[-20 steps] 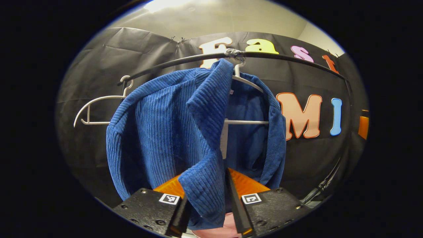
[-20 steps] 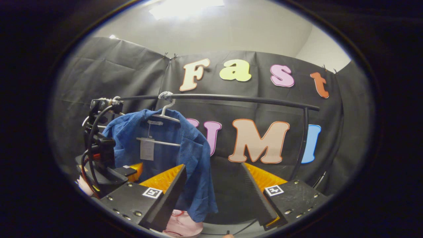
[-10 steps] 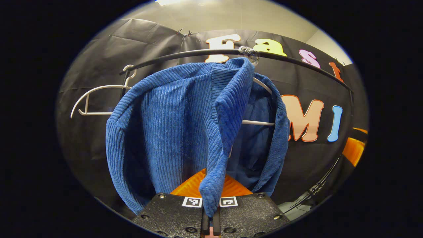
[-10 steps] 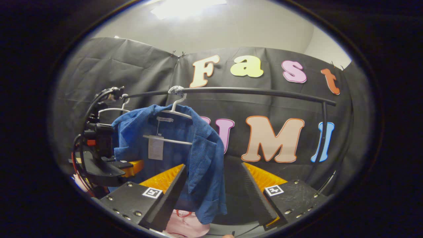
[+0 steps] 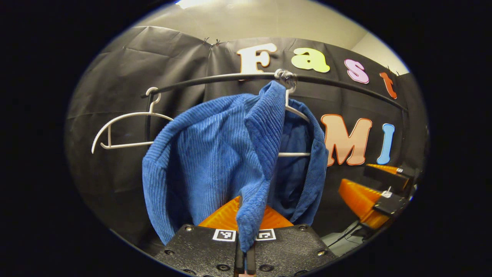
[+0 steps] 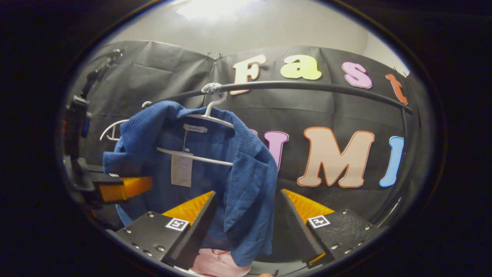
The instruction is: Grasp the clothes on the hanger with both hands and then place them into the laundry hamper below.
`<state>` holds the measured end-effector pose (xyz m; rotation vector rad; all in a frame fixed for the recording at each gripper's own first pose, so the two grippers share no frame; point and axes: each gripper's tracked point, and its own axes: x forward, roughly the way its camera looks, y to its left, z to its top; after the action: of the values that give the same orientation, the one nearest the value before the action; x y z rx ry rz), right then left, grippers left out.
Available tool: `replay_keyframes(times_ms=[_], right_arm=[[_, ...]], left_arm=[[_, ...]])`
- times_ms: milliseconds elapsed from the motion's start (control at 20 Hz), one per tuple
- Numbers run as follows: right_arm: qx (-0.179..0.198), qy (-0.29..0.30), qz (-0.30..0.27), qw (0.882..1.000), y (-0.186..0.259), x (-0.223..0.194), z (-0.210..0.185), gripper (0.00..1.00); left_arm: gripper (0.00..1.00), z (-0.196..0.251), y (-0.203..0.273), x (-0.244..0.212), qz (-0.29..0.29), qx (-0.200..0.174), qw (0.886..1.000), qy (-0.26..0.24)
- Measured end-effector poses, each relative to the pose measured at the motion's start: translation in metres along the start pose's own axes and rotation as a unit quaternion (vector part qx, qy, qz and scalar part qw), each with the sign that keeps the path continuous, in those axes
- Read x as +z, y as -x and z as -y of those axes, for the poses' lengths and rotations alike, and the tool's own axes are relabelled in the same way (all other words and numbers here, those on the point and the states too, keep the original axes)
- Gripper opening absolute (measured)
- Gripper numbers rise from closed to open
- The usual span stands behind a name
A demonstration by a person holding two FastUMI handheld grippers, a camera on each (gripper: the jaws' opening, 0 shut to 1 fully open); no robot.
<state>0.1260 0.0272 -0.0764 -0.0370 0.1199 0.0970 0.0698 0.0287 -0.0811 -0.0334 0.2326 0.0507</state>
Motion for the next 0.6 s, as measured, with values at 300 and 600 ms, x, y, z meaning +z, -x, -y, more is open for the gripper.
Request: replay_keyframes(times_ms=[300,600], right_arm=[[0.007,0.007,-0.01,1.0,-0.04,-0.019,-0.009,0.97],[0.006,-0.005,-0.014,1.0,-0.079,-0.033,-0.014,1.0]], left_arm=[[0.06,-0.02,0.02,0.031,0.02,0.03,0.999,0.002],[0.06,-0.04,0.03,0.043,0.025,0.065,0.998,-0.001]])
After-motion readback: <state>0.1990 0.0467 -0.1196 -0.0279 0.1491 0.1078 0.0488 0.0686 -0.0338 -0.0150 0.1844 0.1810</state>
